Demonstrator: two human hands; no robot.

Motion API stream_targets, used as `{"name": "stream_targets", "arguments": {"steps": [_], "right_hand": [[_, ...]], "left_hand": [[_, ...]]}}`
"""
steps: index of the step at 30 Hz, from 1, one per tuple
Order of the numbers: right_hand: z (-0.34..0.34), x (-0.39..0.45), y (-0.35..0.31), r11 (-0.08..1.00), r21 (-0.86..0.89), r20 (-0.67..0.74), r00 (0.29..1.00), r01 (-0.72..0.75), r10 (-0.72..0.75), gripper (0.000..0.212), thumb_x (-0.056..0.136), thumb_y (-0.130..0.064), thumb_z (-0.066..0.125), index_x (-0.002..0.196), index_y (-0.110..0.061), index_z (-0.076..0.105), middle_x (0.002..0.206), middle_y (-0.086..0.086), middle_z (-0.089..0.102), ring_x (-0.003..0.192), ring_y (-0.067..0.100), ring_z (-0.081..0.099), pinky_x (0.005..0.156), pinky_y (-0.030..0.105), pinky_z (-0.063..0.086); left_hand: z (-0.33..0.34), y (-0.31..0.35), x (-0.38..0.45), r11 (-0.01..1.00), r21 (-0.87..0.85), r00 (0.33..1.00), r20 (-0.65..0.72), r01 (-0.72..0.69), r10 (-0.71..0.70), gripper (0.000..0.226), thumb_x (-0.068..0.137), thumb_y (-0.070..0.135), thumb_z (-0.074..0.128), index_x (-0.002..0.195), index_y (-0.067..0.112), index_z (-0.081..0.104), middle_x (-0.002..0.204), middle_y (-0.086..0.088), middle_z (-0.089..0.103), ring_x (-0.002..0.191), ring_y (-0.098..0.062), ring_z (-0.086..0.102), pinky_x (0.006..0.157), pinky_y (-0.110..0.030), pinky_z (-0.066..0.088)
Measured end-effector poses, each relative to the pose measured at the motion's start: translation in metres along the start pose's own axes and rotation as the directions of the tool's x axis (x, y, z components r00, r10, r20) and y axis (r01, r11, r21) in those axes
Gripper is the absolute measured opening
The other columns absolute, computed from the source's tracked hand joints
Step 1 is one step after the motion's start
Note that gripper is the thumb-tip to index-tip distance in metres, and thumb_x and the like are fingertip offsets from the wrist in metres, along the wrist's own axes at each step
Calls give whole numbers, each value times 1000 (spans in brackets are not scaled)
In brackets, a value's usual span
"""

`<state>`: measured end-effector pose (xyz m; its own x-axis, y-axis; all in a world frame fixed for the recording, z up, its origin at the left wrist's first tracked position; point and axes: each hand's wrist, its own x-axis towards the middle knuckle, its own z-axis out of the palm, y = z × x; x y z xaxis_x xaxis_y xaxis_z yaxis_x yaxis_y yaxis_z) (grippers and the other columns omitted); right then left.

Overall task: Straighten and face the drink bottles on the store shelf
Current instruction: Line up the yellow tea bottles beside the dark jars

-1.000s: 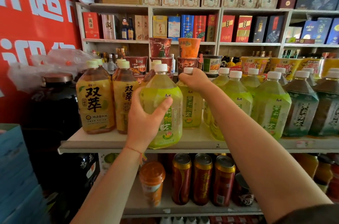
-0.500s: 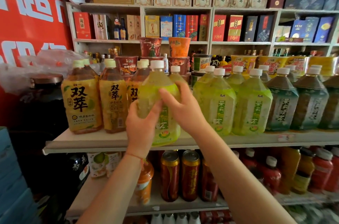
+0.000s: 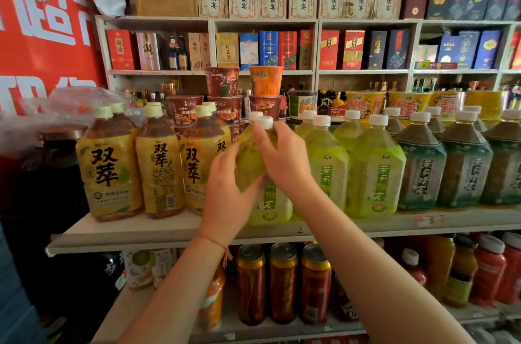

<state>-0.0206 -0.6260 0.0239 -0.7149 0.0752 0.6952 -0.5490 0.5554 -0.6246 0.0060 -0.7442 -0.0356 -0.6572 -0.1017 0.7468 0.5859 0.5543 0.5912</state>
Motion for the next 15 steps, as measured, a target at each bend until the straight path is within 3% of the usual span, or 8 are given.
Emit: {"name": "stream_targets", "arguments": {"steps": [4,6,9,11,15], "right_hand": [[8,2,0,997,-69,-33,998,42,-44,30,102,-36,49,119,-11,52,92,-3,62,77,14,60,60,30,49],[12,0,0,984,-142,-68,990,110,-121,45,100,-34,53,136,-9,43,97,-2,64,78,16,62,58,32,53],[18,-3,4,945,-268,-105,969,187,-222,62,95,-39,58,142,-4,38,102,4,66,83,19,63,61,31,55],[22,-2,8,929,-291,-123,954,229,-273,65,94,-39,57,143,-1,38,101,6,66,86,20,64,64,31,55],[23,-1,16,884,-327,-151,906,332,-396,60,93,-36,54,140,0,43,116,14,59,104,28,59,81,38,55]], "left_hand": [[3,-11,-9,963,215,983,-58,-160,176,66,89,37,68,146,10,47,135,-6,52,125,-14,49,104,-21,41],[8,-19,-15,955,258,987,-30,-145,158,75,88,41,68,151,12,40,137,-8,52,125,-18,50,103,-28,45],[12,-24,-21,923,353,983,-40,-154,179,78,87,46,68,151,11,40,134,-7,55,124,-22,49,104,-35,44],[9,-23,-18,915,375,974,-99,-152,202,60,93,38,59,145,10,49,125,-6,59,117,-20,51,100,-32,45],[-5,-25,-2,879,468,932,-269,-94,243,35,93,22,53,122,9,68,114,-10,59,108,-25,51,90,-44,50]]}}
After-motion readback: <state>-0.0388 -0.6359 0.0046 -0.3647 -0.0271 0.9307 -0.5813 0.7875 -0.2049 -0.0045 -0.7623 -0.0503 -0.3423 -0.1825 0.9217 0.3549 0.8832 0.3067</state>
